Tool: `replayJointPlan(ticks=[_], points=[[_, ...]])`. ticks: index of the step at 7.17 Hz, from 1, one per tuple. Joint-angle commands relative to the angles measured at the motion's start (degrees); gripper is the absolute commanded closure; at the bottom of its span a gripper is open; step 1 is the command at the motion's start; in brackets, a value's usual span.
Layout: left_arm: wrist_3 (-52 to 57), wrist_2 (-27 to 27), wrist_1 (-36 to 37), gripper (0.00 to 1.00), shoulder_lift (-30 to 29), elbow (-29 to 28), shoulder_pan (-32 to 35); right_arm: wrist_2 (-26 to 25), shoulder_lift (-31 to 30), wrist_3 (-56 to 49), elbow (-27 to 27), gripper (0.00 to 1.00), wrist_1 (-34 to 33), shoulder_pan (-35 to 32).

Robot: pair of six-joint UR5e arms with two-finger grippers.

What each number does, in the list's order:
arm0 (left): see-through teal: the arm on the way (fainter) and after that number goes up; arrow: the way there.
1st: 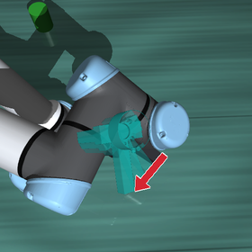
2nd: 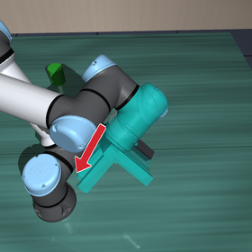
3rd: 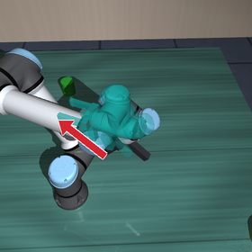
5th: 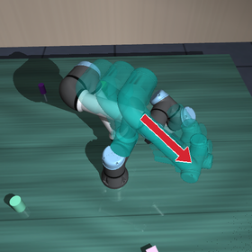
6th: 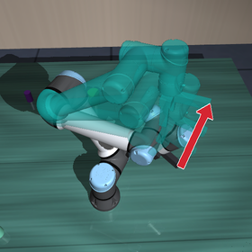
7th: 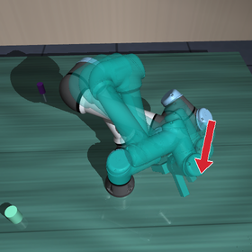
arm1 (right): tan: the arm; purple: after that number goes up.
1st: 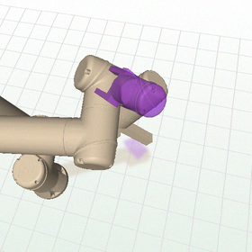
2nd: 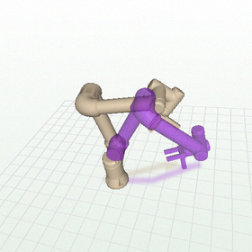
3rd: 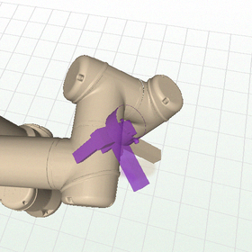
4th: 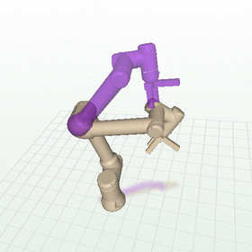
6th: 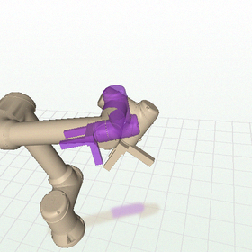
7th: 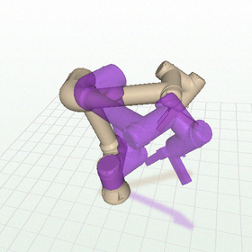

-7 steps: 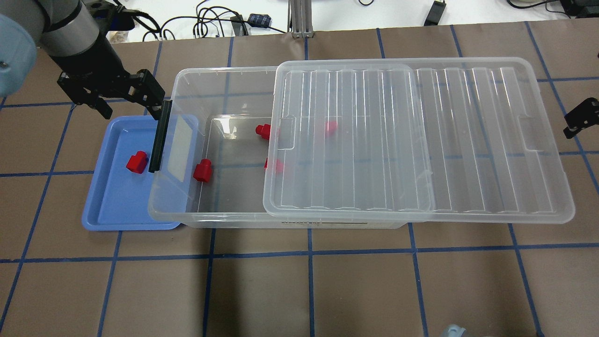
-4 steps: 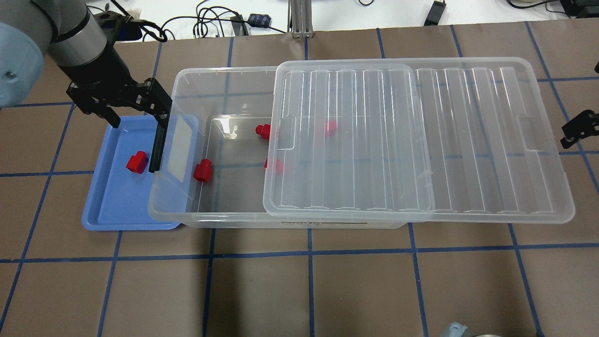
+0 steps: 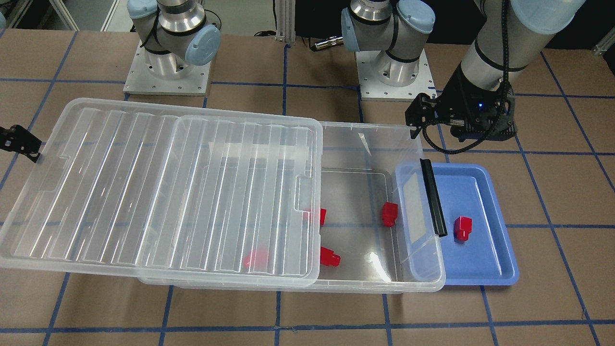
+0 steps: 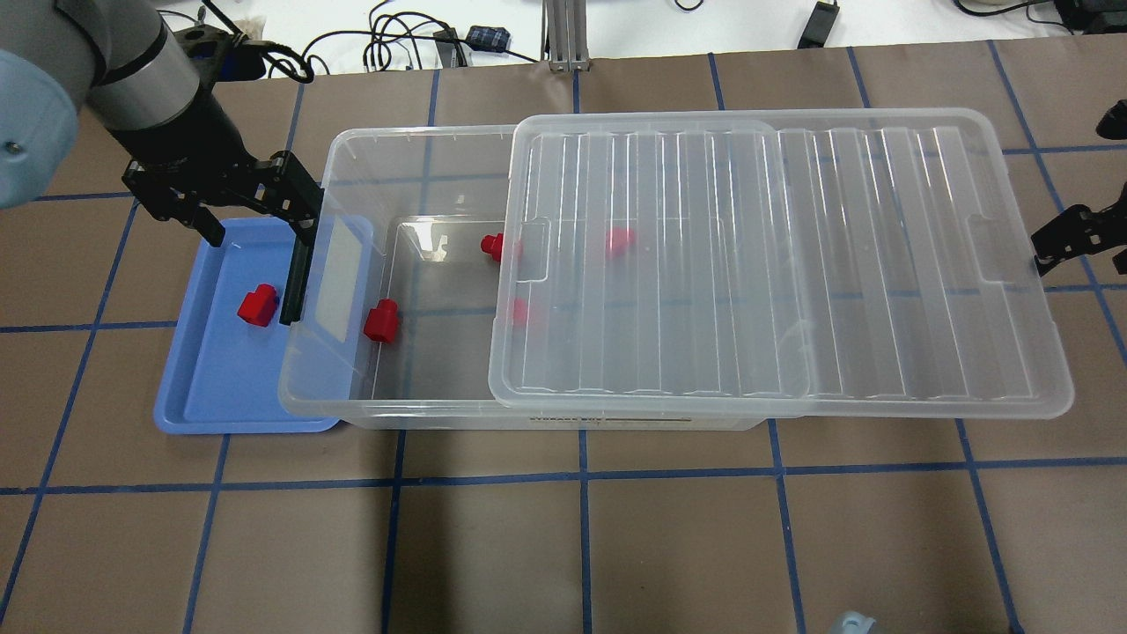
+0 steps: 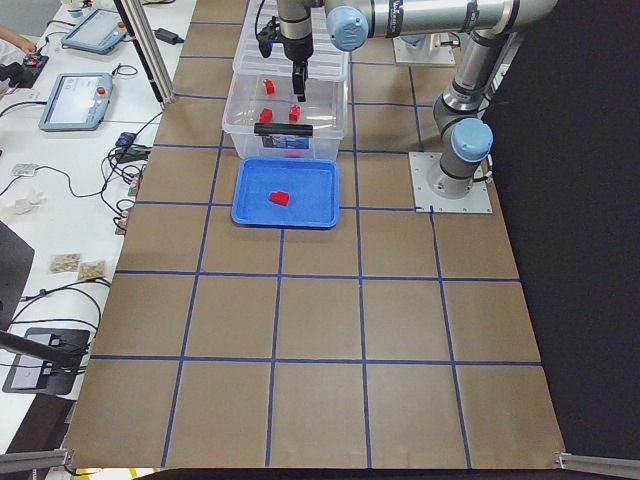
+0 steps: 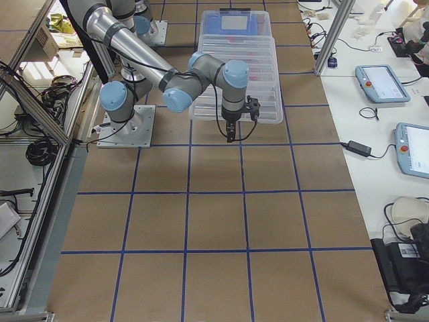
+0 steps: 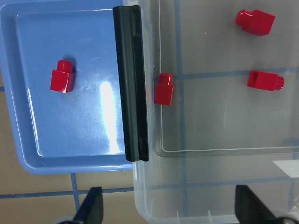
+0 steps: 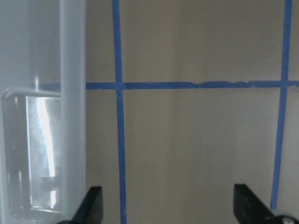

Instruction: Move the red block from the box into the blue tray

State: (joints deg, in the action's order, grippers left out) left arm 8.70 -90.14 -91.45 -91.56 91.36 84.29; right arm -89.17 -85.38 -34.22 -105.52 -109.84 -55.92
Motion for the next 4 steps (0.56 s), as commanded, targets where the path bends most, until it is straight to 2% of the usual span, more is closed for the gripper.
replayJointPlan(ticks=[1,4], points=[[-0.09,0.14,-0.05,0.00,-0.11,0.04,0.00,1.27,-0.05,0.12,-0.03,0.00,-0.02,-2.17],[0.00,-0.03,-0.05,0.00,0.41,0.31,0.00,1.37,0.30,2.48,-0.03,0.00,-0.03,-5.16]])
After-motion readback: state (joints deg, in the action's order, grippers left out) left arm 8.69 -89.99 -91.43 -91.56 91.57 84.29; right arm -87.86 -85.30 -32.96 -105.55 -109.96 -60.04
